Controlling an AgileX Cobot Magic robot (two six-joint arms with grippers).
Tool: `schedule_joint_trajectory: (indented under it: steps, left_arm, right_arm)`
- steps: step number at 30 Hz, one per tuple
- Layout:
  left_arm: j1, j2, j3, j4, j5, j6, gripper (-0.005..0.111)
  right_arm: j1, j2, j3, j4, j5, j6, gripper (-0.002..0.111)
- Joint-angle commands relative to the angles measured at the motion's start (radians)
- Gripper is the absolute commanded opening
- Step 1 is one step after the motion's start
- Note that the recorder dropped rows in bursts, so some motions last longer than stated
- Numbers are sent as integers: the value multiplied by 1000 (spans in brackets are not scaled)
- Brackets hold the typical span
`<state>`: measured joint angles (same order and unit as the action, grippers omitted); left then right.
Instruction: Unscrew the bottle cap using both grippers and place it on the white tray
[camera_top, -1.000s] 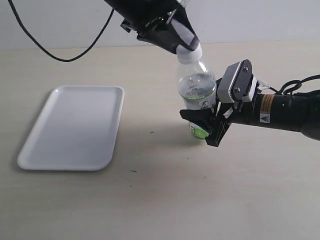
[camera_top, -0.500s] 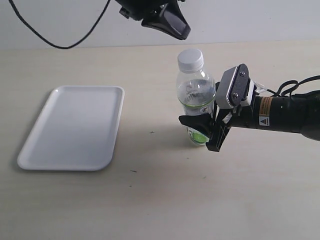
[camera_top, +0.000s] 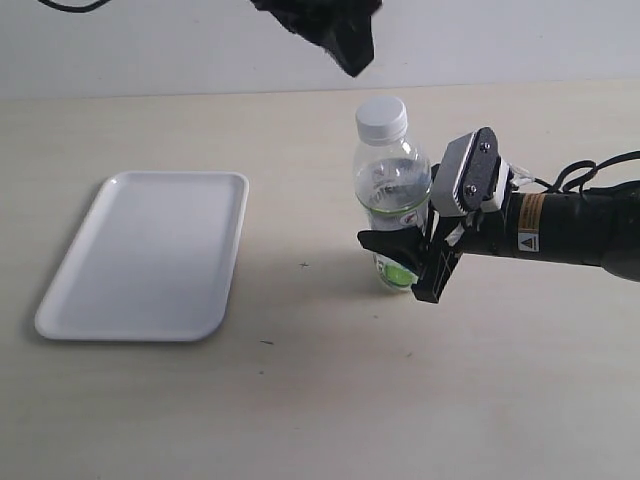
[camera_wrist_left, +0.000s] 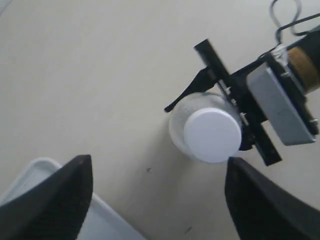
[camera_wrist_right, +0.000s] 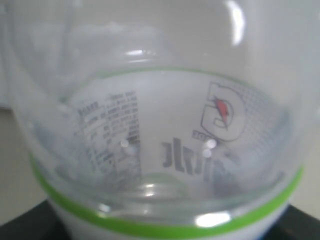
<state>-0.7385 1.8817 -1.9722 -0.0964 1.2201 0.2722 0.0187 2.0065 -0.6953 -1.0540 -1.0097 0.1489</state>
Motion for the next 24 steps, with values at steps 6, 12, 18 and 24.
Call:
schedule_joint_trajectory:
  steps: [6, 12, 18, 24]
  left_arm:
    - [-162, 87, -33, 264, 1, -288, 71]
    - [-162, 116, -40, 261, -6, -308, 71]
    - [-153, 132, -40, 153, -6, -310, 71]
    - [-82, 144, -85, -10, 1, -272, 71]
  right_arm:
    - [0, -3, 1, 9, -29, 37, 0]
    - [0, -3, 1, 7, -29, 35, 0]
    - [0, -3, 1, -2, -29, 35, 0]
    - [0, -3, 1, -7, -29, 35, 0]
